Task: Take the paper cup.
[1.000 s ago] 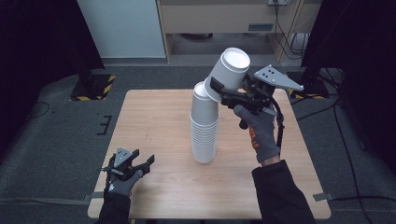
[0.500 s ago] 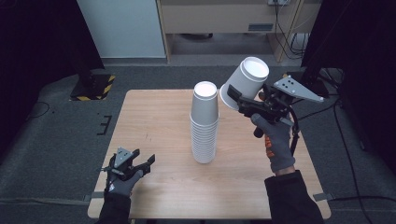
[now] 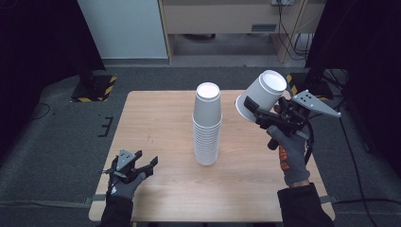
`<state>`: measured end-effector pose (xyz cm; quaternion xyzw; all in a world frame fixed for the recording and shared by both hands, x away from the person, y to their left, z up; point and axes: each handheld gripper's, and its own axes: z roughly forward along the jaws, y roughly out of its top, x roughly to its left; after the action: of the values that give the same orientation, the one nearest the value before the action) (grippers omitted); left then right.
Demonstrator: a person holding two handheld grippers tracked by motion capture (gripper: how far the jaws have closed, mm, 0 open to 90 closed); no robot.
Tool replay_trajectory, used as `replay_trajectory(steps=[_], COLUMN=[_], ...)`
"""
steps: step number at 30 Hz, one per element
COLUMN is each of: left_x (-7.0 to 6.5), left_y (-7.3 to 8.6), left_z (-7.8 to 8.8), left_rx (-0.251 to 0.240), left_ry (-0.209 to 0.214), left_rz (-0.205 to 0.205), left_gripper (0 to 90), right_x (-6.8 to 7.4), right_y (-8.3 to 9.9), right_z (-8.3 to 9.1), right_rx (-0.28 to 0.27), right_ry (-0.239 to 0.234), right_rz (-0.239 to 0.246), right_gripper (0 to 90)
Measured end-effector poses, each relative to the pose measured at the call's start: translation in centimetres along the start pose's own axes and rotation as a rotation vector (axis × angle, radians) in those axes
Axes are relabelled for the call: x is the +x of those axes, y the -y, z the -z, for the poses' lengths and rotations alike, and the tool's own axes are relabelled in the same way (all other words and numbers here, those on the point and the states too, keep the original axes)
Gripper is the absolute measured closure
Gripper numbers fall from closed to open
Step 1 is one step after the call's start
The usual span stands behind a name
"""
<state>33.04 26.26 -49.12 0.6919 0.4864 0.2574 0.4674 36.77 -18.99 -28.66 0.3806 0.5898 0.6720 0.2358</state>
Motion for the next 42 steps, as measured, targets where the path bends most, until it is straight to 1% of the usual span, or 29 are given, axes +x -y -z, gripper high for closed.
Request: replay_trajectory(steps=[4, 6, 8, 11, 17, 23, 34, 42], left_x=[-0.1, -0.2, -0.2, -0.2, -0.5, -0.7, -1.1, -1.6], left_y=[-0.1, -0.1, -0.1, -0.1, -0.2, -0.1, -0.3, -0.5], left_z=[0.0, 0.0, 0.0, -0.1, -0.1, -0.2, -0.2, -0.2], left_rx=[-0.008, -0.012, -0.022, -0.020, -0.021, -0.016, -0.021, -0.025], left_ry=[0.002, 0.000, 0.013, 0.016, 0.024, 0.038, 0.053, 0.061], left_rz=[-0.008, -0.016, -0.007, -0.010, -0.011, -0.003, -0.011, -0.024], left_gripper=[27.0, 26.9, 29.8, 30.6, 30.5, 29.7, 29.8, 30.0], right_x=[-0.4, -0.6, -0.7, -0.9, -1.5, -2.0, -3.1, -3.9], right_y=[0.8, 1.2, 1.6, 2.1, 3.2, 4.7, 7.5, 9.3], right_z=[0.5, 0.7, 0.9, 1.3, 2.0, 2.5, 3.4, 4.0], right_rx=[0.012, 0.017, 0.022, 0.026, 0.029, 0.052, 0.085, 0.102], right_ry=[0.006, 0.004, 0.003, 0.002, -0.001, 0.006, 0.006, 0.017], right_rz=[-0.003, -0.012, -0.018, -0.025, -0.051, -0.073, -0.132, -0.178], right_gripper=[15.5, 15.5, 15.5, 15.5, 15.4, 15.5, 15.5, 15.5])
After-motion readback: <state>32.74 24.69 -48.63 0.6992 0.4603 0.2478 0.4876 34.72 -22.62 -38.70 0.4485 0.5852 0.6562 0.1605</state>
